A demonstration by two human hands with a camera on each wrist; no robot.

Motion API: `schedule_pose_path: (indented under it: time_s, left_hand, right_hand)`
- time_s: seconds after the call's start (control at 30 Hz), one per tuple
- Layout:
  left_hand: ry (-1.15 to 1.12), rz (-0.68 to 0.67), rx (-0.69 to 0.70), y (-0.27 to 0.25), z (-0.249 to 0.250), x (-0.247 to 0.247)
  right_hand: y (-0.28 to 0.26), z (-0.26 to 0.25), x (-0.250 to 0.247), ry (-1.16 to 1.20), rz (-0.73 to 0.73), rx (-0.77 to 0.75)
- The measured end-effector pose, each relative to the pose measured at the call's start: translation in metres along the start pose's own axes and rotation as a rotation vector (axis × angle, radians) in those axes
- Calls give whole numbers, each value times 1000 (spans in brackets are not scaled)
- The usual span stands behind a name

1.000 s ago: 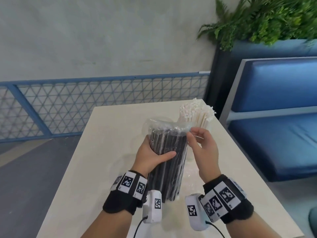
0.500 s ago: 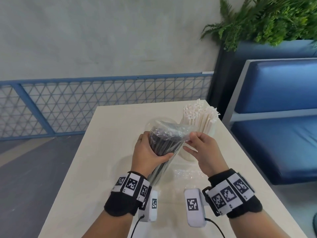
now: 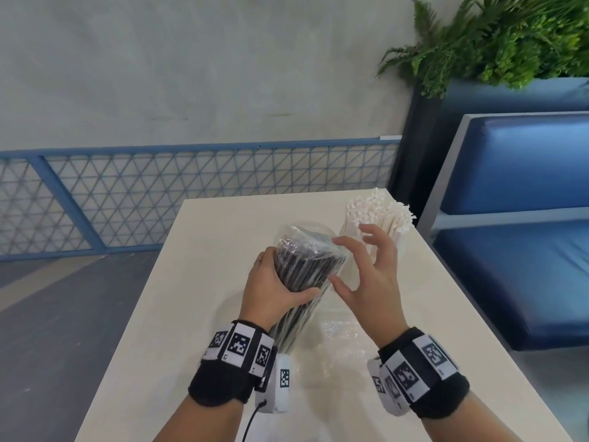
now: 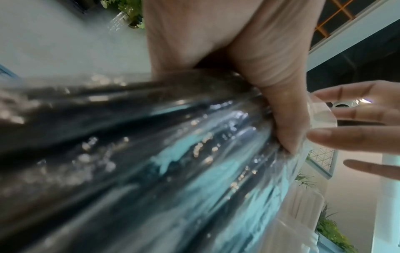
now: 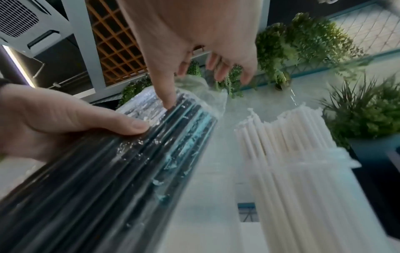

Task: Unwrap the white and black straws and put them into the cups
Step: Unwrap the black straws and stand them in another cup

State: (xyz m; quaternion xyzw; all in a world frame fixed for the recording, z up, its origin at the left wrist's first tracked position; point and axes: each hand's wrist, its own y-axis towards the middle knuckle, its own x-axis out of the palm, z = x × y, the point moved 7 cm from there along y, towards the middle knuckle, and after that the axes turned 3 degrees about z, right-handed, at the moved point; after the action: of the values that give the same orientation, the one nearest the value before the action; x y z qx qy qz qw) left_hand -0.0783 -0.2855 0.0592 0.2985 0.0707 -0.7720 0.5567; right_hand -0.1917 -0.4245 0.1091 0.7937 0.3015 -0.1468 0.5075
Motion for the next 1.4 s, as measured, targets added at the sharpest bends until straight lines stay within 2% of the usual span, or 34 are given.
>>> schedule_pose_path:
  time_s: [0.1,0.2,0.3,0.5,0.57,0.67,0.77,0.87,1.0,1.13,1.27,1.33,1.4]
  left_hand:
    - [19,-17,10,0,1,2]
    - [18,-26,-1,0,0,2]
    - [47,-45,4,0,-1,0]
    - [112,-111,37,-4,6,2]
    - [99,-116,25,-5,3,0]
    - [60,-107,19,-6,1,-5]
    - [17,-121,18,-7,4,-9]
    - [11,-145,25,-10,9,-13]
    - [29,-176,57,-12,13,-22]
    - [60,-232,89,-12,11,-32]
    - [4,-153,24,-14,-14,-56]
    - [-41,-69,-12,-14,-27,-68]
    - [-76,4,-27,-12,-37,-74]
  right_hand:
    - [10,-5,-4,7,74,-91]
    - [18,-10,-1,24,-16,-158]
    - [22,-3,-1,240,-99,16]
    - [40,19,-6,499,-73,355]
    - [44,18,-6,466,-170,309]
    - [42,5,1,390,-415,170]
    - [41,-8,4,422,-497,99]
    - [52,-16,-1,399,-381,73]
    - [74,-5,-8,390,-123,202]
    - [91,8,0,449,-79,366]
    - [105,6,-16,547,70,422]
    - [109,-9,-23,548,60,341]
    - [104,-39,-8,503,-131,194]
